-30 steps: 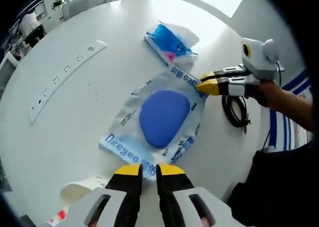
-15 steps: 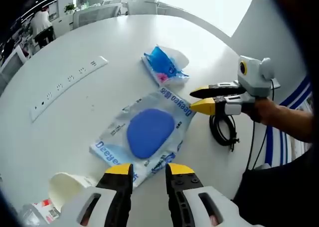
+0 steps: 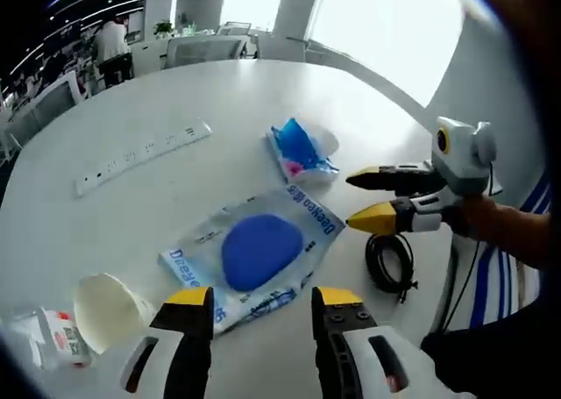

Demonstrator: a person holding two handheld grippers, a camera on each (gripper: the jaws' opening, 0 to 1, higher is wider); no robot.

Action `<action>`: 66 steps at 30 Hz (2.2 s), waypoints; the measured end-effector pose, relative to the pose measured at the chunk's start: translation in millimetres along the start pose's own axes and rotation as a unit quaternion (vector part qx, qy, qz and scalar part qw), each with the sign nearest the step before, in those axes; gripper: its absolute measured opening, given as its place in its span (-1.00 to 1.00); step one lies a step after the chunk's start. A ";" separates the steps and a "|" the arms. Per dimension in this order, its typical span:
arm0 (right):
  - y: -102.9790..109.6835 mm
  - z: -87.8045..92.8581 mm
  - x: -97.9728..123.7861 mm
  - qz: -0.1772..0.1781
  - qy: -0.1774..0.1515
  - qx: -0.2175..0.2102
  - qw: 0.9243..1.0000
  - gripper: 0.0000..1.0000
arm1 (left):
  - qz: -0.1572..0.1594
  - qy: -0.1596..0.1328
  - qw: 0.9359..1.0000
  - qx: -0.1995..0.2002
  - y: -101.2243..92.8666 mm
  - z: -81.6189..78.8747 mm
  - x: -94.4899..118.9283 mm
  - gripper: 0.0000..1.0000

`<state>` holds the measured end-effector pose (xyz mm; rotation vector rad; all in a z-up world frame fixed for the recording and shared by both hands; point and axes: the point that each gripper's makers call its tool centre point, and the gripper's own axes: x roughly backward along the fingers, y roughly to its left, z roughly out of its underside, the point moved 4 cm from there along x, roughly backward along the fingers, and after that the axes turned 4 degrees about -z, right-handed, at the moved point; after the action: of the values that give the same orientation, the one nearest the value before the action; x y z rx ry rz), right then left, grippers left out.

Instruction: Arrange the tabletop items into an orderly group along one side of the table until the central work area is clear of visible clutter.

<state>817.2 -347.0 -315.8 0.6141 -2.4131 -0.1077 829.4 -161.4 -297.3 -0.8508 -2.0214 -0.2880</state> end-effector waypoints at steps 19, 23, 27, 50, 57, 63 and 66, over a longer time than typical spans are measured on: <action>-43.4 -24.6 26.3 0.013 0.029 0.081 0.996 0.17 | -0.007 -0.066 0.996 0.051 -32.9 -17.3 -6.6 0.22; -56.7 -26.3 28.0 0.010 0.043 0.112 0.993 0.19 | -0.005 -0.083 0.995 0.055 -42.9 -27.6 -7.7 0.21; -69.1 -30.9 30.3 0.008 0.048 0.124 0.991 0.20 | -0.009 -0.094 0.994 0.063 -49.9 -32.9 -9.8 0.22; -123.5 -43.3 15.1 0.006 0.081 0.163 0.983 0.14 | -0.003 -0.124 0.985 0.122 -93.6 -54.8 -44.0 0.15; -134.0 -50.2 8.7 0.003 0.088 0.187 0.978 0.10 | 0.005 -0.129 0.981 0.148 -104.0 -61.9 -59.0 0.12; -144.5 -59.9 4.8 0.001 0.089 0.200 0.976 0.09 | 0.016 -0.124 0.978 0.167 -107.7 -68.9 -71.9 0.10; -148.2 -63.6 1.6 0.001 0.091 0.204 0.975 0.07 | 0.021 -0.116 0.978 0.173 -107.4 -72.3 -79.4 0.08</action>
<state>914.2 -474.6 -297.6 0.7670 -2.2680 0.4392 833.7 -312.9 -307.8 -0.7303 -2.1786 0.1948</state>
